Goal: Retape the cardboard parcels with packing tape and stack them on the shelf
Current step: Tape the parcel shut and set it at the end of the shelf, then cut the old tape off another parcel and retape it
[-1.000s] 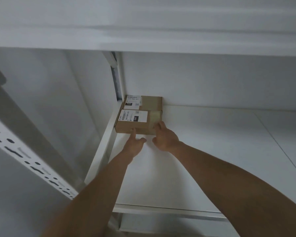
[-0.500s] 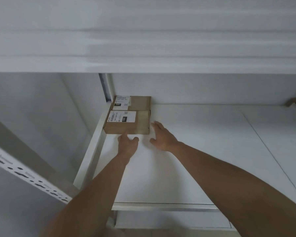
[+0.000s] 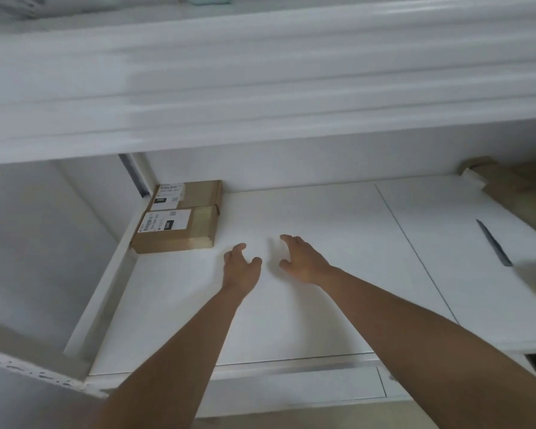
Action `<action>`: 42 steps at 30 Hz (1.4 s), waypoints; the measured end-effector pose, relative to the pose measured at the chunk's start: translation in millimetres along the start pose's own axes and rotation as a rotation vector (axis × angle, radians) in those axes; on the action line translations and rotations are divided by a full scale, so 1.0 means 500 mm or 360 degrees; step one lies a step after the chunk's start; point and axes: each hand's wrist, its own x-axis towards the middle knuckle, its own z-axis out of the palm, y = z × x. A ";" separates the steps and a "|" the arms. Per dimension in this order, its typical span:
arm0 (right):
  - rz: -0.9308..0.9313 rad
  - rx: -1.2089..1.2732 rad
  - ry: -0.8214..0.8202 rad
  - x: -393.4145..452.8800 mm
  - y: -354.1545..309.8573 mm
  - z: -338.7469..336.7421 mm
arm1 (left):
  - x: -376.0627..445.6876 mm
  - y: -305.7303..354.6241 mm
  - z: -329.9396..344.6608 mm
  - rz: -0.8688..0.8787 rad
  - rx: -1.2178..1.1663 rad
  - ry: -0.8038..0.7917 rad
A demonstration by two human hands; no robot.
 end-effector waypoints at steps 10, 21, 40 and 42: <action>0.0047 0.0052 0.0117 -0.129 0.315 -0.168 | -0.093 0.175 0.314 0.0060 0.0030 -0.0109; 0.0251 0.0084 0.0317 -0.188 0.460 -0.276 | -0.100 0.293 0.495 0.0283 0.0111 -0.0404; 0.0020 -0.0051 0.0527 -0.290 0.727 -0.528 | -0.227 0.473 0.800 0.0277 -0.0093 -0.0480; 0.0009 -0.0066 0.0614 -0.310 0.783 -0.561 | -0.250 0.509 0.859 0.0283 -0.0137 -0.0376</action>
